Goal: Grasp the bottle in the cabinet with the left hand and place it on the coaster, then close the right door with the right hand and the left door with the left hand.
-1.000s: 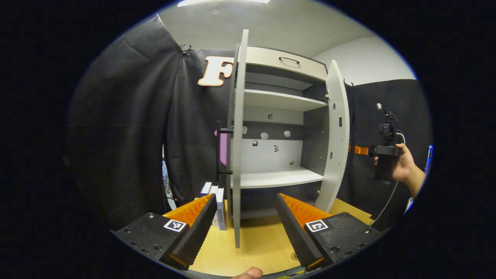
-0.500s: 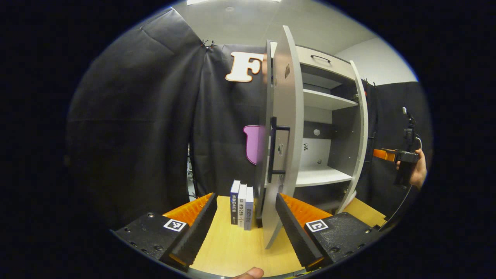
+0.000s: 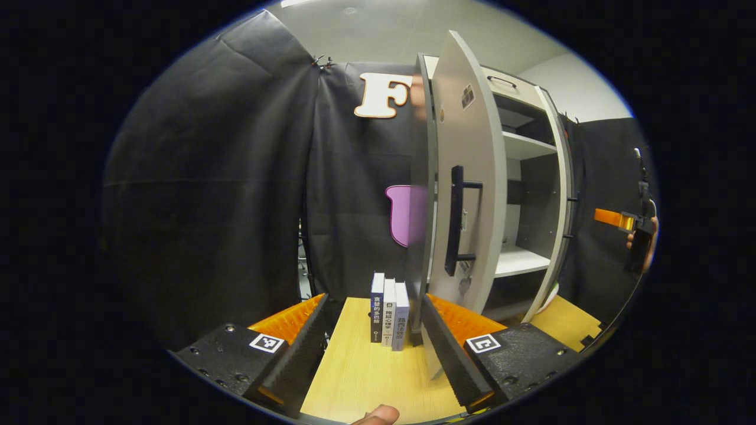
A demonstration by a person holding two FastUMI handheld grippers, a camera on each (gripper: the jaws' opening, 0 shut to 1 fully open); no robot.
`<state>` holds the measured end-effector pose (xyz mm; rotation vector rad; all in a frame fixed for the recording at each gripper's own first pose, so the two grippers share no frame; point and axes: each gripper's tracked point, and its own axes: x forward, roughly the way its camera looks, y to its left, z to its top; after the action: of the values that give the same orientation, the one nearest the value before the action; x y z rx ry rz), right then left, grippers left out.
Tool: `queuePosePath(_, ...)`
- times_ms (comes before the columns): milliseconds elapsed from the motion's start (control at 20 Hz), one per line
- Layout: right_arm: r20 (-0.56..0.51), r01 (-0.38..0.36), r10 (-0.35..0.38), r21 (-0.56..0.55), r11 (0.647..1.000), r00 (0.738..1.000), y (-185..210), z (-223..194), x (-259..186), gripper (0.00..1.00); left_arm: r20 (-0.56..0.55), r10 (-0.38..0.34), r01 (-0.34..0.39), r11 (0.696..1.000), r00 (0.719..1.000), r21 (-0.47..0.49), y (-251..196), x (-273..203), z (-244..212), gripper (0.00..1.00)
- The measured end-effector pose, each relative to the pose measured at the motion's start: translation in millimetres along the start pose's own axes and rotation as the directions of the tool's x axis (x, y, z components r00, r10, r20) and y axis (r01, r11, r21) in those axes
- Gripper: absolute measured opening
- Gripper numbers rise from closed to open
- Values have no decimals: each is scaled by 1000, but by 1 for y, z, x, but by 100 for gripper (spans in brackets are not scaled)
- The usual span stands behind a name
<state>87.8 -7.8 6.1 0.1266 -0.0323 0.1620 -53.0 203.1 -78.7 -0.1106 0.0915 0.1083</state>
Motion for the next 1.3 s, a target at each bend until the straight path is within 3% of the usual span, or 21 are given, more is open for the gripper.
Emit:
queuePosePath(50,-2,-5,5,-2,1000,1000,2,1,-4,93,5,-9,9,1000,1000,-18,0,7,5,96)
queuePosePath(200,0,0,0,2,1000,1000,-2,6,-20,96,17,-24,25,999,1000,-36,0,26,19,93)
queuePosePath(250,4,-4,4,13,1000,1000,-2,10,-25,93,20,-27,27,999,999,-32,0,33,25,96)
queuePosePath(300,4,-2,2,22,1000,1000,-3,11,-30,96,26,-28,29,999,999,-27,0,39,31,96)
queuePosePath(450,6,16,-16,9,1000,1000,-16,20,-50,92,32,-60,60,998,998,-25,-13,55,46,92)
queuePosePath(500,27,24,-24,12,1000,999,-20,27,-56,94,31,-77,77,997,997,-20,-19,59,50,96)
queuePosePath(650,41,-27,25,66,997,999,-15,40,-75,96,37,-130,131,991,991,-26,-43,69,61,96)
queuePosePath(800,35,-43,40,72,997,999,-21,49,-94,97,54,-118,120,992,992,-48,-49,69,64,89)
queuePosePath(850,42,-46,43,67,997,998,-21,53,-99,93,49,-116,119,990,992,-69,-50,70,61,91)
queuePosePath(950,44,-45,42,53,998,998,-25,53,-107,98,36,-105,108,990,994,-94,-49,70,61,89)
queuePosePath(1000,42,-40,38,45,998,998,-27,52,-109,100,30,-98,100,990,995,-97,-49,70,61,94)
queuePosePath(1050,40,-34,32,38,999,999,-29,51,-112,96,29,-96,98,991,995,-87,-51,69,62,94)
queuePosePath(1200,27,-35,35,20,999,999,-33,48,-115,100,41,-96,97,995,995,-29,-62,68,66,95)
queuePosePath(1250,27,-35,34,18,999,999,-34,47,-116,92,42,-105,105,994,994,-6,-69,67,66,95)
queuePosePath(1300,29,-34,34,15,999,999,-36,47,-116,96,43,-117,117,993,992,12,-77,67,66,94)
